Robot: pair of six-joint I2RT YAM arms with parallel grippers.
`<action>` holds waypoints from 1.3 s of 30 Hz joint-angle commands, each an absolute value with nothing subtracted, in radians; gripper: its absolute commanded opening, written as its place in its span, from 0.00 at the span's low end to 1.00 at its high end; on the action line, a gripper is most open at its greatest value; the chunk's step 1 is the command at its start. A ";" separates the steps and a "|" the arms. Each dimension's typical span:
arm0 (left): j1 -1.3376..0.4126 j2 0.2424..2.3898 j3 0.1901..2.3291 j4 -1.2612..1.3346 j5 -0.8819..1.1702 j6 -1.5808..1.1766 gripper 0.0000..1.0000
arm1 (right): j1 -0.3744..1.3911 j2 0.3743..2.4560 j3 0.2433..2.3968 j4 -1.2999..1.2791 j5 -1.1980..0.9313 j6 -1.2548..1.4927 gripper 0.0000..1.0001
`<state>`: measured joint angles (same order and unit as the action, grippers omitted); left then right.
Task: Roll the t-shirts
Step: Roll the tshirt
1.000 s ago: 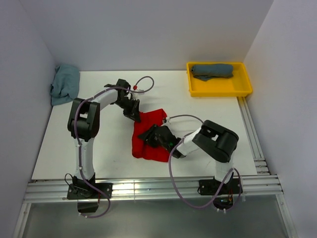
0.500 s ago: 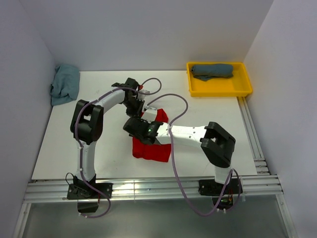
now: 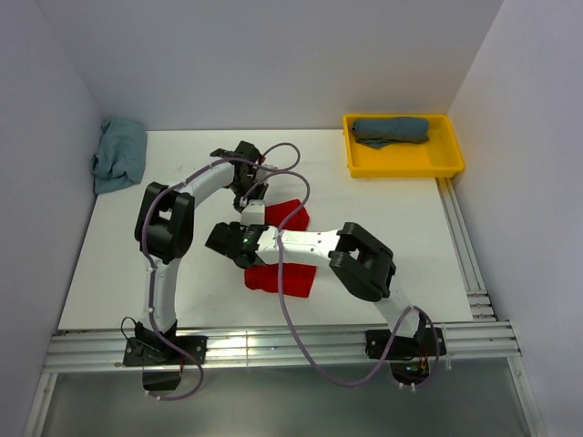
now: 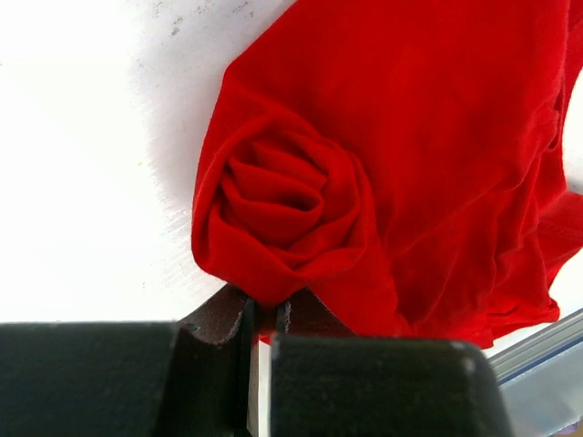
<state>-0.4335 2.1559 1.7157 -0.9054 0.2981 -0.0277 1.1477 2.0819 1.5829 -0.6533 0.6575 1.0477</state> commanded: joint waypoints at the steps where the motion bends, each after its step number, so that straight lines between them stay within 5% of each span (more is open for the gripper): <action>1: -0.437 2.171 1.746 -0.893 0.238 -0.032 0.00 | 1.149 2.137 1.675 -0.712 0.698 1.023 0.67; 5: -0.439 2.178 1.749 -0.896 0.239 -0.028 0.01 | 1.149 2.169 1.675 -0.710 0.673 1.026 0.62; 7: -0.439 2.178 1.752 -0.899 0.251 -0.020 0.04 | 1.150 2.169 1.655 -0.706 0.664 1.040 0.50; 12: -0.437 2.169 1.772 -0.911 0.285 -0.011 0.28 | 1.147 2.108 1.507 -0.600 0.606 1.049 0.29; 19: -0.407 2.129 1.855 -0.925 0.451 0.057 0.73 | 1.098 1.899 1.135 -0.138 0.427 1.072 0.22; 29: -0.316 2.045 1.688 -0.798 0.696 0.118 0.78 | 0.980 1.755 0.668 0.530 0.170 1.186 0.22; 39: -0.281 2.092 1.485 -0.623 0.919 0.114 0.80 | 0.900 1.939 0.454 1.123 -0.035 1.341 0.22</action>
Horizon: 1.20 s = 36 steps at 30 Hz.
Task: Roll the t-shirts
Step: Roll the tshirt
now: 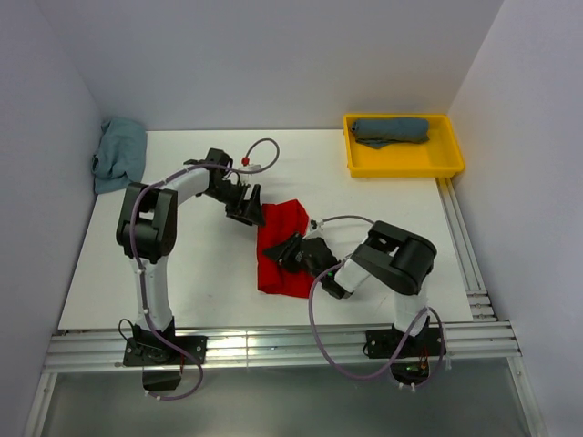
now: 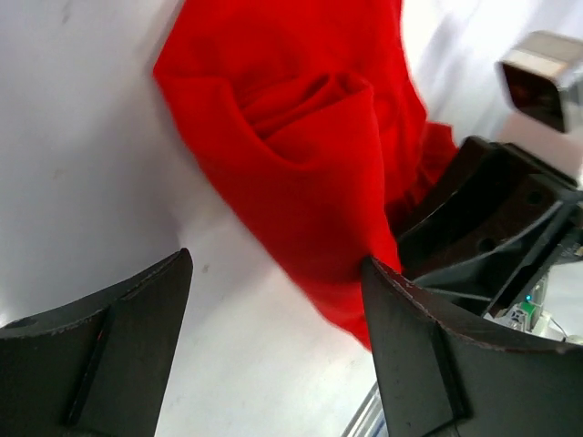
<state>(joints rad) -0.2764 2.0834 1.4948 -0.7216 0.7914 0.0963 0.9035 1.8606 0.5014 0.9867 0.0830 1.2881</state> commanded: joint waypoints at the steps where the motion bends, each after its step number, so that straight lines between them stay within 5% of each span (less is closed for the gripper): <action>1: -0.281 2.098 1.480 -0.598 0.926 0.106 0.80 | 0.893 1.954 0.453 1.170 -0.058 1.348 0.22; 6: -0.285 2.151 1.465 -0.538 0.895 0.031 0.75 | 0.882 2.016 0.448 1.227 -0.080 1.379 0.22; 11: -0.301 2.178 1.480 -0.563 0.821 -0.030 0.44 | 0.882 1.974 0.485 1.060 -0.063 1.333 0.27; 13: -0.304 2.163 1.474 -0.566 0.745 -0.061 0.25 | 0.890 1.913 0.529 0.876 -0.020 1.276 0.37; 18: -0.342 2.117 1.473 -0.621 0.574 -0.072 0.03 | 0.945 1.804 0.714 0.384 0.199 1.158 0.59; 28: -0.377 2.105 1.543 -0.744 0.335 -0.077 0.00 | 1.063 1.767 1.060 -0.392 0.530 1.144 0.68; 36: -0.408 2.109 1.612 -0.816 0.226 -0.075 0.00 | 1.120 1.793 1.258 -0.650 0.655 1.131 0.69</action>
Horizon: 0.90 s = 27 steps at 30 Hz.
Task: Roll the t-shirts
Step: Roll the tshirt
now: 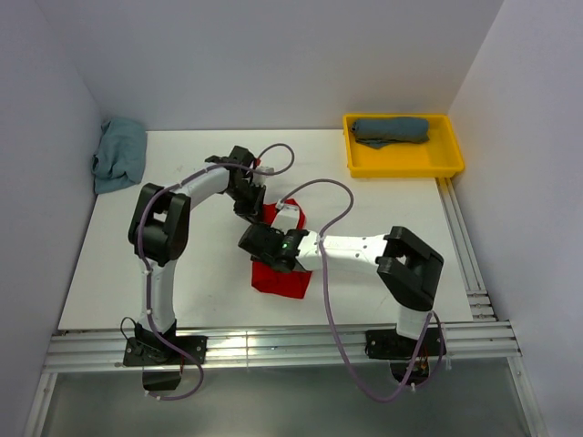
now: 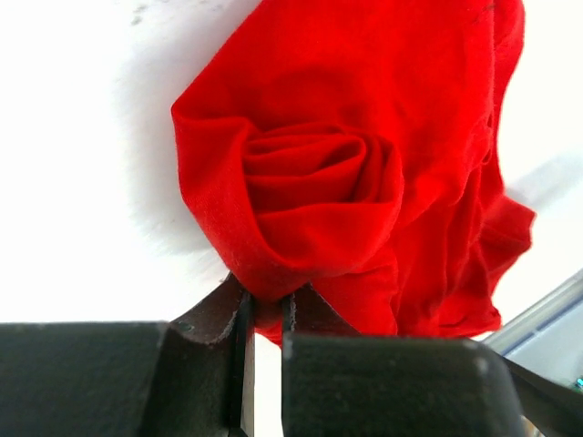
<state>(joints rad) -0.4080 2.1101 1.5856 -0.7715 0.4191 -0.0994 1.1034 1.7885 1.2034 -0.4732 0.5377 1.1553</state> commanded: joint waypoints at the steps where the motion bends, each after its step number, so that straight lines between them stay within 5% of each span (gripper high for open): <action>1: -0.411 2.114 1.617 -0.822 0.219 -0.075 0.00 | 1.123 1.792 1.264 -0.643 0.658 1.123 0.69; 17: -0.459 2.158 1.724 -0.906 0.181 -0.089 0.00 | 1.172 2.066 1.661 -0.759 0.722 0.985 0.60; 27: -0.459 2.187 1.762 -0.931 0.189 -0.084 0.01 | 1.184 2.177 1.686 -0.850 0.675 1.043 0.58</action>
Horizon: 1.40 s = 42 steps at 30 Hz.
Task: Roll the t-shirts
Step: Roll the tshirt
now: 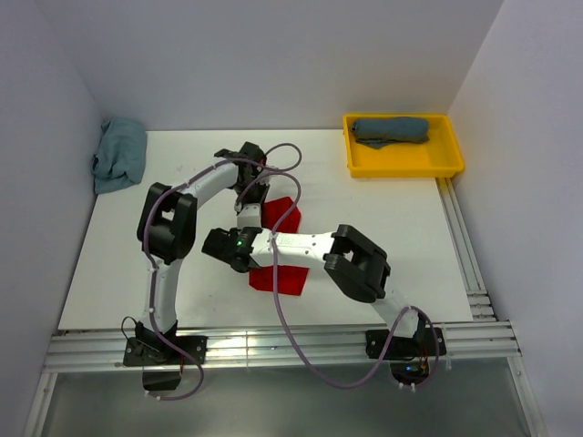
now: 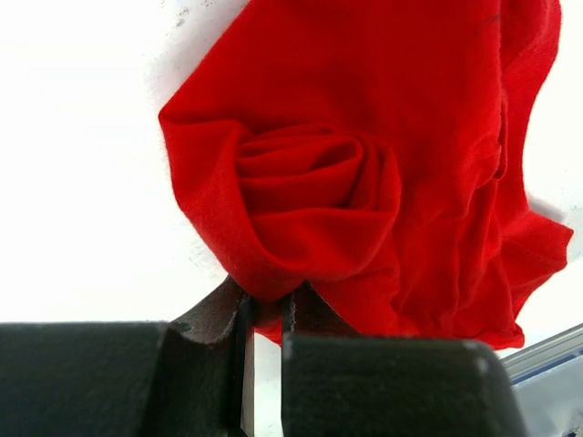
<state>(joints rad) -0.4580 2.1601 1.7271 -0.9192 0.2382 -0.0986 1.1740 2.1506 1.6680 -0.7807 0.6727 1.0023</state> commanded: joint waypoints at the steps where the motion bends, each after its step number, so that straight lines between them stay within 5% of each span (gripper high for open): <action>1: -0.457 2.189 1.766 -0.933 0.190 -0.081 0.02 | 1.187 2.180 1.681 -0.850 0.673 1.055 0.57; 8: -0.459 2.212 1.839 -0.965 0.232 -0.074 0.16 | 1.195 2.120 1.534 -0.746 0.620 1.083 0.50; 18: -0.431 2.163 1.927 -0.960 0.395 -0.026 0.64 | 1.157 1.889 1.183 -0.289 0.500 1.083 0.37; 21: -0.405 2.131 1.933 -0.945 0.486 -0.011 0.71 | 1.131 1.781 1.016 -0.085 0.447 1.107 0.35; 30: -0.301 2.013 1.738 -0.782 0.699 0.054 0.77 | 0.990 1.583 0.458 0.619 0.223 1.267 0.34; 42: -0.291 2.043 1.419 -0.491 0.890 0.025 0.78 | 0.877 1.922 0.334 1.298 -0.049 1.433 0.32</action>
